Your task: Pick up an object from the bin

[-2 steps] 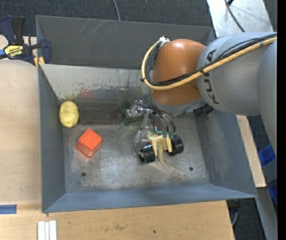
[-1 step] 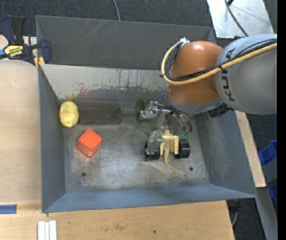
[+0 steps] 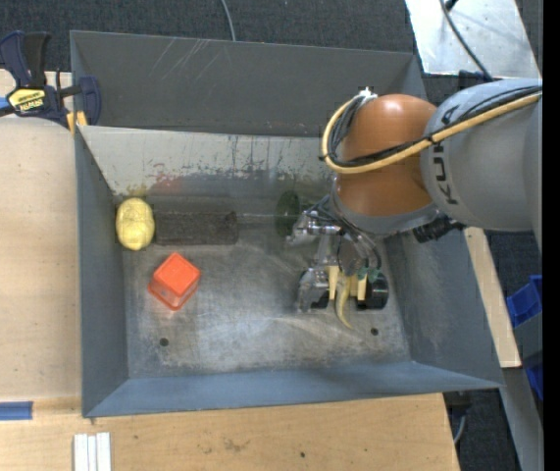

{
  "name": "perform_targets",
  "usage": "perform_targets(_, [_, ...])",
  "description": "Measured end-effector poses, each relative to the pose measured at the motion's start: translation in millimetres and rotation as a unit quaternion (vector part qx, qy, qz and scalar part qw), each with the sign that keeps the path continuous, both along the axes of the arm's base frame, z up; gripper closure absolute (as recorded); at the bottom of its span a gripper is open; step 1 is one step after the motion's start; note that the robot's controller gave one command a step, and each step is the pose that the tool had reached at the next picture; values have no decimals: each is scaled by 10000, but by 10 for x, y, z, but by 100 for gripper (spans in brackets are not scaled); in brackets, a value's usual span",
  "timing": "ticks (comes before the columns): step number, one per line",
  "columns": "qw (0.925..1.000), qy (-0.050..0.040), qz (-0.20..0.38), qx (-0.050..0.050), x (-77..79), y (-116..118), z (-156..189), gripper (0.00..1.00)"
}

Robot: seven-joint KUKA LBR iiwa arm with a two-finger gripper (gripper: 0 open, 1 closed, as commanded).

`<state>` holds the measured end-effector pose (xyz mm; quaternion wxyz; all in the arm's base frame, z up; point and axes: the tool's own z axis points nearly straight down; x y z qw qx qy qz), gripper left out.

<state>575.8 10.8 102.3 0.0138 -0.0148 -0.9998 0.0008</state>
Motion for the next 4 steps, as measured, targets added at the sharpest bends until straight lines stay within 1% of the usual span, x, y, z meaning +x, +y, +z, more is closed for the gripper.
perform_targets(1, [9916, -201, 1277, 27, -494, -532, -174, 100])
perform_targets(2, [9916, -201, 1275, 28, -493, -532, -174, 100])
perform_targets(3, [9918, -109, 1274, 30, -537, -506, 285, 100])
perform_targets(4, [9917, -164, 1273, 17, -483, -518, 747, 100])
